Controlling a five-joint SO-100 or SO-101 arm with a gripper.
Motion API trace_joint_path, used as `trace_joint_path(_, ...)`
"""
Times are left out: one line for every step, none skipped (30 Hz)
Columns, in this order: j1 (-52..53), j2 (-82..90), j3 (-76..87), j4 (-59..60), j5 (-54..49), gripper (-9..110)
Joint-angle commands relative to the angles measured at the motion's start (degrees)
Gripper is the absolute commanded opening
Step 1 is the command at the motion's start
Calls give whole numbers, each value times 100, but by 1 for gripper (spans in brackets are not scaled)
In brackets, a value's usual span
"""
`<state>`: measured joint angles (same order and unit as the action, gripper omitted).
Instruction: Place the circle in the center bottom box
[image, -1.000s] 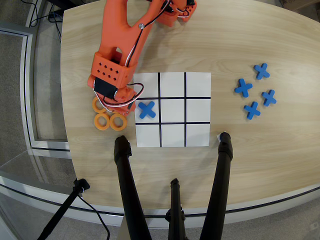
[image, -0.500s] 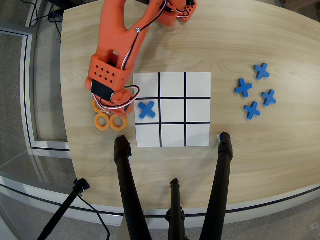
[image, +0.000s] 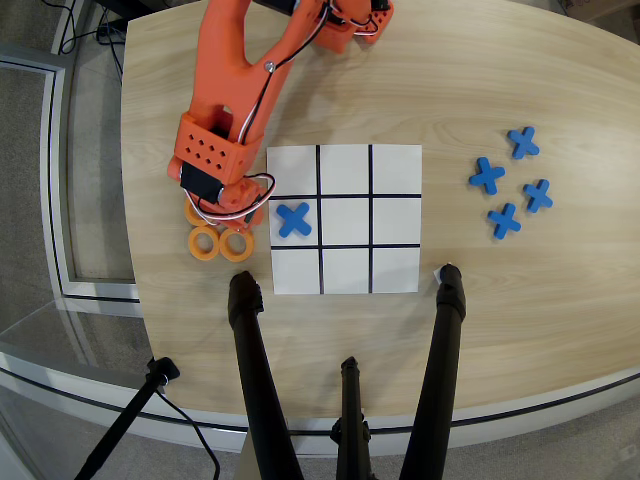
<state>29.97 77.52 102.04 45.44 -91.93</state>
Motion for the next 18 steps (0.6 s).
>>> trace_joint_path(-18,0,-211,-70,-35,16)
trace_joint_path(-18,-26,-211,-79,-35,16)
trace_joint_path(-18,-44,-211,-88,-35,16)
trace_joint_path(-26,-62,-211,-105,-35,16)
trace_joint_path(-26,-88,-211,-132,-35,16)
trace_joint_path(-35,-97,-211,-158,-35,16)
trace_joint_path(-35,-105,-211,-167,-35,16)
trace_joint_path(-35,-123,-211,-176,-35,16)
trace_joint_path(-44,-141,-211,-185,-35,16)
trace_joint_path(-44,-149,-211,-202,-26,16)
trace_joint_path(-44,-158,-202,-211,-26,16)
trace_joint_path(-44,-167,-193,-220,-26,16)
trace_joint_path(-44,-167,-185,-220,-35,16)
trace_joint_path(-44,-167,-167,-220,-35,16)
trace_joint_path(-44,-167,-158,-220,-35,16)
trace_joint_path(-44,-167,-158,-220,-35,16)
trace_joint_path(-44,-167,-158,-220,-35,16)
trace_joint_path(-35,-167,-149,-220,-35,16)
